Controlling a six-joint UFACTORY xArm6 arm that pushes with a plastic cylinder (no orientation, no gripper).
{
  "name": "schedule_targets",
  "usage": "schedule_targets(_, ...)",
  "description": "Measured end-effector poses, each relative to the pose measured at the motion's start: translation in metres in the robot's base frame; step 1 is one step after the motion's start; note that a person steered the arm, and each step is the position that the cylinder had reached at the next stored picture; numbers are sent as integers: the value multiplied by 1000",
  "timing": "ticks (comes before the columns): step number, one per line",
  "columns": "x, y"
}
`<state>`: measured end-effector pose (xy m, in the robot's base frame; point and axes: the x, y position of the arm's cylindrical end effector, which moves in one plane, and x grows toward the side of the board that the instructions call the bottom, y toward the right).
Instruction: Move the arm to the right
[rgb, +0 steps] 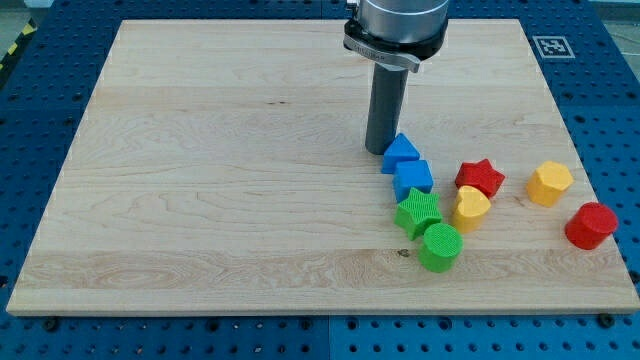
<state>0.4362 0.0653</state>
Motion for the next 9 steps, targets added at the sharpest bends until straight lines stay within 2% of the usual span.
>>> schedule_targets(4, 12, -3)
schedule_targets(6, -59, -1)
schedule_targets(7, -84, 41)
schedule_targets(9, -65, 134)
